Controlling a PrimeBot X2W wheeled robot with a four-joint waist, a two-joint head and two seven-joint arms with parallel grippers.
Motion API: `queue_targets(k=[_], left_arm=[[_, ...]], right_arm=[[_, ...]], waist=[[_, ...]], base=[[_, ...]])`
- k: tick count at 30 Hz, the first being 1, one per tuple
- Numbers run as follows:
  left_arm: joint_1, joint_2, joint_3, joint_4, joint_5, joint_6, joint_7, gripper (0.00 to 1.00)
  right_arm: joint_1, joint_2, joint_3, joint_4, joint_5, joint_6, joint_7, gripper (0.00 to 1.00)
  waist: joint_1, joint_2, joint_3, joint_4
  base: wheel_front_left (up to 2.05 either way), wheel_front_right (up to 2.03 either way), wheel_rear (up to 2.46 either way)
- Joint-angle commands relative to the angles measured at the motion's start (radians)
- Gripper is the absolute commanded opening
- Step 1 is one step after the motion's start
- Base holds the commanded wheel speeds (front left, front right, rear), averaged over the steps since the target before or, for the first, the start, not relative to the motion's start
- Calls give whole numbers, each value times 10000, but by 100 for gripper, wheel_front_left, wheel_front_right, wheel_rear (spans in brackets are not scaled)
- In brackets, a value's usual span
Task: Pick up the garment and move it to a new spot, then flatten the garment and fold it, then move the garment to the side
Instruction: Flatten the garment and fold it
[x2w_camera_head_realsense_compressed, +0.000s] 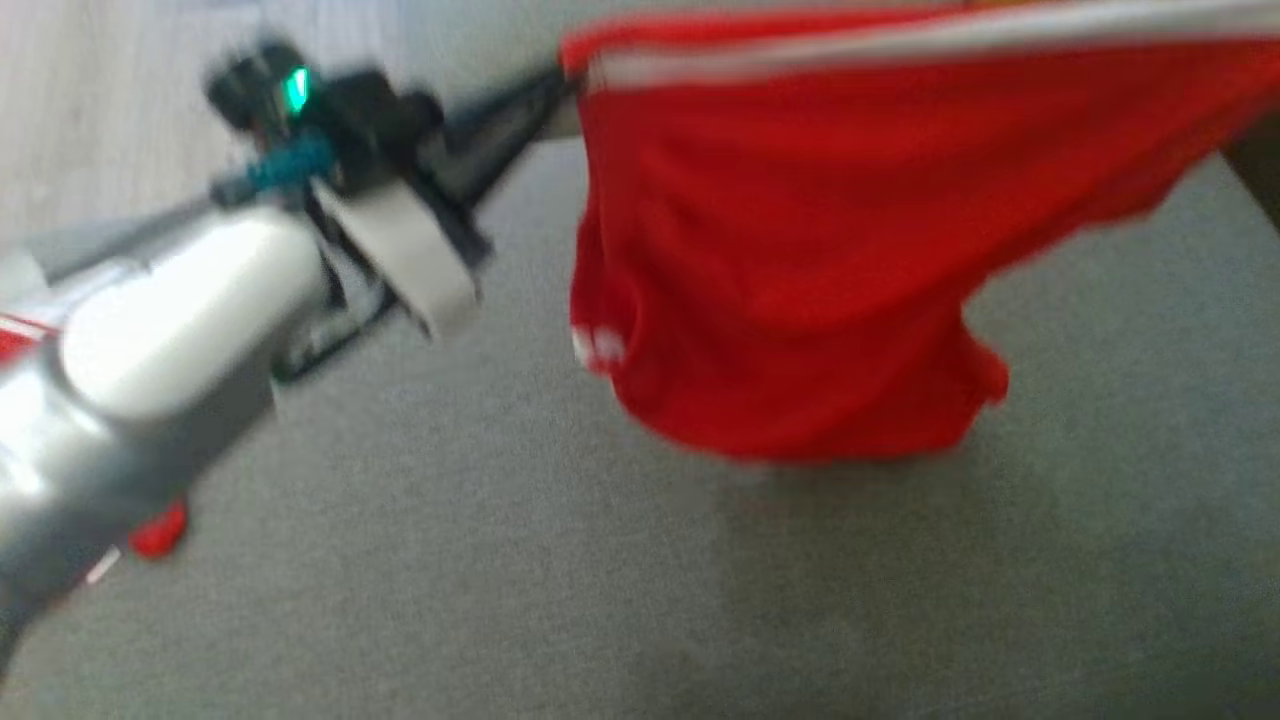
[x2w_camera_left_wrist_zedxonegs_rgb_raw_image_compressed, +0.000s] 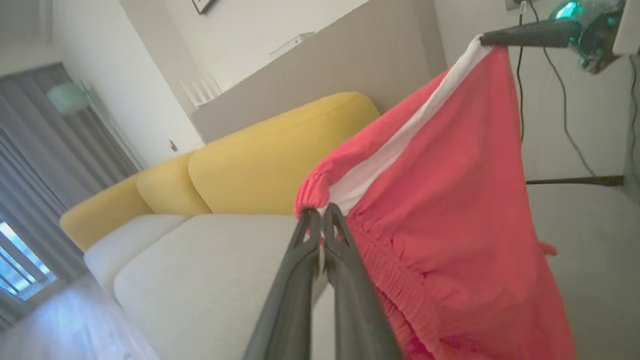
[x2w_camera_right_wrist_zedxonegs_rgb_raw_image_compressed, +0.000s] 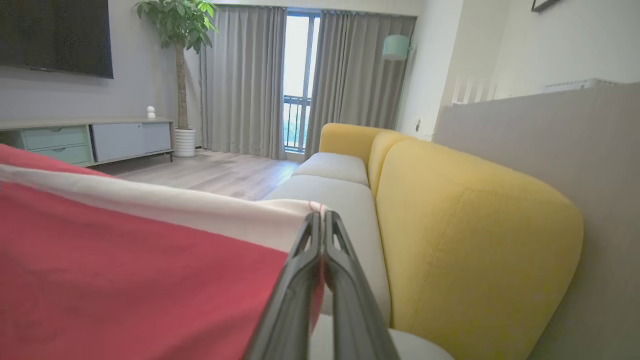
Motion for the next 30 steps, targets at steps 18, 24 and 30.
queue_targets(k=[18,24,30], left_arm=[[-4964,-1688,1817,3180,4023,698,-1803,0],[-2248,-1529,2104,2301,4232,478,-1805,0],[1177,-1243,2121,1062,4183,254,-1806,0]], right_arm=[[-4624,1326,-1057,1299,-3270,75,-1540,0],[-2422,1625,-1771,475,-3498,75,-1551,0],[419,1776,-2469,-175,-3460,75,-1553,0]], waist=[[1,0,3959,-64],[1,0,3862,34],[1,0,3020,54]], base=[[0,0,0],[0,0,0],[0,0,0]])
